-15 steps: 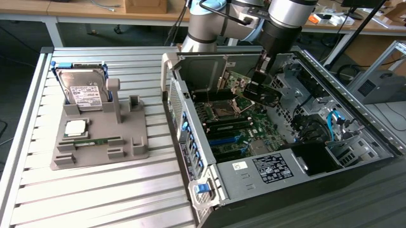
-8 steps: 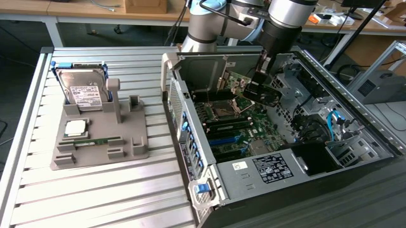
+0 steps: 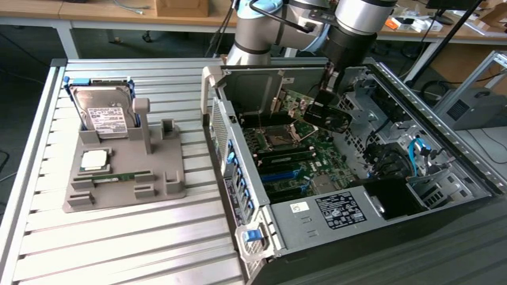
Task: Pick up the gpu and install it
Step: 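Insert the gpu into the slot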
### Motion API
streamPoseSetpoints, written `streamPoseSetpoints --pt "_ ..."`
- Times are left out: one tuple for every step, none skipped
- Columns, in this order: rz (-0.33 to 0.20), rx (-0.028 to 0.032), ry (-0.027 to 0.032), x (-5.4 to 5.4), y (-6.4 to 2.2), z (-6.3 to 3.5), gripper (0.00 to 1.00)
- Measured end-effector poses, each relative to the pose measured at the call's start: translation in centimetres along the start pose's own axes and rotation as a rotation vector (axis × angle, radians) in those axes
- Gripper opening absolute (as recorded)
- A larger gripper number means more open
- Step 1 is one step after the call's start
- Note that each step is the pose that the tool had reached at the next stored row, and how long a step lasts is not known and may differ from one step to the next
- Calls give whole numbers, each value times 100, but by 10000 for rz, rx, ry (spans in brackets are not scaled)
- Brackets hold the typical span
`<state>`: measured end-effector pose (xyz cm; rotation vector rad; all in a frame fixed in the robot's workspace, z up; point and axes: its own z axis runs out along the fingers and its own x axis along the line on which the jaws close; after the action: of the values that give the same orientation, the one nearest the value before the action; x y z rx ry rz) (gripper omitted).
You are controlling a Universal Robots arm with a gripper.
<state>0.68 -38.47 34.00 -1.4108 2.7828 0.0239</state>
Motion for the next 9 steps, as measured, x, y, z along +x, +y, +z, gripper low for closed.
streamPoseSetpoints --pt "-32 -1 0 0 0 0 27" --pt "-59 -1 1 0 0 0 27" --pt "-94 -2 2 0 0 0 27" --pt "-119 -2 2 0 0 0 27" --pt "-152 -3 2 0 0 0 27" --pt "-183 -3 3 0 0 0 27" --pt "-215 -4 2 0 0 1 27" --pt "-239 -4 3 0 0 0 27" --pt "-282 -5 4 0 0 1 27"
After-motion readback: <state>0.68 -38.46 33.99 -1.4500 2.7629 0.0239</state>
